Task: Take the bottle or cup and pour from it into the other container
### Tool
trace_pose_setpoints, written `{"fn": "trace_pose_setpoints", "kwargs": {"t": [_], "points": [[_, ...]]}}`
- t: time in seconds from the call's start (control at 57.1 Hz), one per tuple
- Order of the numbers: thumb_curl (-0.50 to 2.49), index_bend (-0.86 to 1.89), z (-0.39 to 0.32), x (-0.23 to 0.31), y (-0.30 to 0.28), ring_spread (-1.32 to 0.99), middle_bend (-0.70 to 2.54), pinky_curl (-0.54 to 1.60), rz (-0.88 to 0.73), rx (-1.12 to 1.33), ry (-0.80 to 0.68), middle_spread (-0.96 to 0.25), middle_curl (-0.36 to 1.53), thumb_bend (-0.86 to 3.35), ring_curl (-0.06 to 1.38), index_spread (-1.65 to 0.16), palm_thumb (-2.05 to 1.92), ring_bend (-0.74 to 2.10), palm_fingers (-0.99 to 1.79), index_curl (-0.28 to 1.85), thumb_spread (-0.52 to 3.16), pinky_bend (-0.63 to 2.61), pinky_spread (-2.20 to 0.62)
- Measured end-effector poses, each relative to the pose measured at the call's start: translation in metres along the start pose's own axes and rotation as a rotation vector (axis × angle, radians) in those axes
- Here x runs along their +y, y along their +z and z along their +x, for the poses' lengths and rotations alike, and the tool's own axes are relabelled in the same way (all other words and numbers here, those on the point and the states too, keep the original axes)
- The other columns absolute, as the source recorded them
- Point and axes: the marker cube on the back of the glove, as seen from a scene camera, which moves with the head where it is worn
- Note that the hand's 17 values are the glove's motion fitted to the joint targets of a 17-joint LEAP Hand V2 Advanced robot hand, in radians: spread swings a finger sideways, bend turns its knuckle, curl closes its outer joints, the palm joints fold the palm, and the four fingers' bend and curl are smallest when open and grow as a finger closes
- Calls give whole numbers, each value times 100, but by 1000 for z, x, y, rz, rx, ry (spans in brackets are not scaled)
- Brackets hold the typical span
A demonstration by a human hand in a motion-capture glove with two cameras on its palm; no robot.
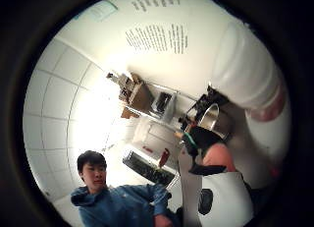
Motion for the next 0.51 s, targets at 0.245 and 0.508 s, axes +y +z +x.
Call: {"fn": "trace_pose_setpoints", "kwargs": {"t": [0.245,0.508], "points": [[44,21,3,-6,18,0,29,28,83,24,1,5,38,2,31,-15,97,54,86,28,79,72,7],[56,14,-11,-18,39,-9,29,30,72,110,1,0,43,-2,38,-10,109,54,110,33,49,62,-7]]}}
